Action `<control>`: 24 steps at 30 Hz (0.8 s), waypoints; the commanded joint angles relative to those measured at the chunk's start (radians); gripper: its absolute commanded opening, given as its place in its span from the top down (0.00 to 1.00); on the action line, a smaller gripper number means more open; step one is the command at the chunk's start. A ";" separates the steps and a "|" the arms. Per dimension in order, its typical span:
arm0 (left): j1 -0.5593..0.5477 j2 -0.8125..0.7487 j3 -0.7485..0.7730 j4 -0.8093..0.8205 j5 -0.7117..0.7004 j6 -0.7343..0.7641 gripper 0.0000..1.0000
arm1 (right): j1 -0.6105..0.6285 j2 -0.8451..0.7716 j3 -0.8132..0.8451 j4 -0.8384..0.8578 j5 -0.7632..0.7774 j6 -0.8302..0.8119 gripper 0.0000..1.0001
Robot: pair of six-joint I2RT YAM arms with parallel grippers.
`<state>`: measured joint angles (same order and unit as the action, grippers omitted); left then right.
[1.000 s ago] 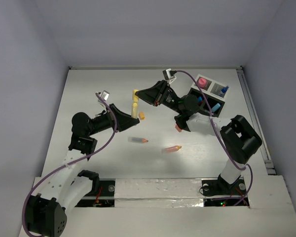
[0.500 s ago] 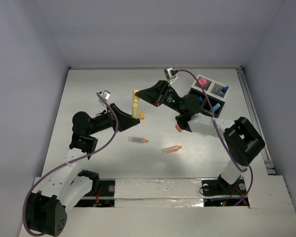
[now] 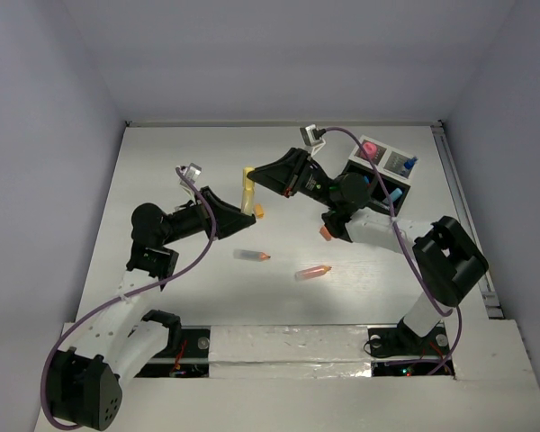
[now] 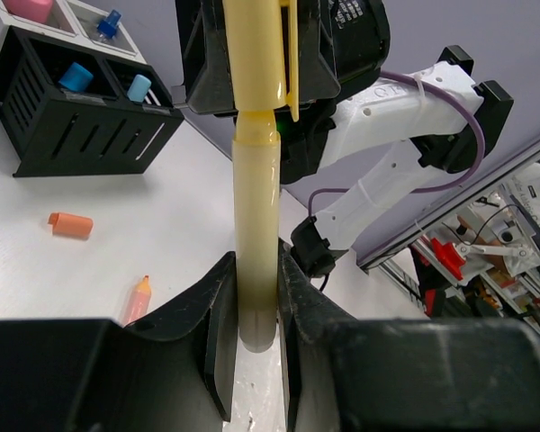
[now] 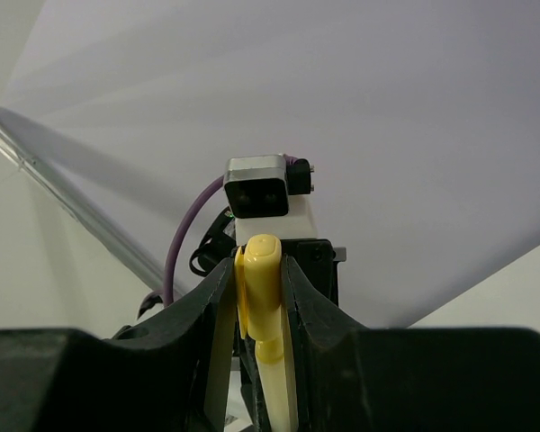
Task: Sort the stationery into containers
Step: Close the pen cap on the pen.
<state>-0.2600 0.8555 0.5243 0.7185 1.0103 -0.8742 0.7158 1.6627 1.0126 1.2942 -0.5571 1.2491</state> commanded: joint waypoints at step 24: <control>-0.001 -0.004 0.089 0.167 -0.125 -0.039 1.00 | 0.097 -0.057 -0.124 0.113 -0.060 -0.148 1.00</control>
<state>-0.2691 0.8619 0.5224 0.7921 1.0004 -0.9573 0.7483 1.6299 0.9356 1.3552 -0.4709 1.1656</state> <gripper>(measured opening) 0.156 0.293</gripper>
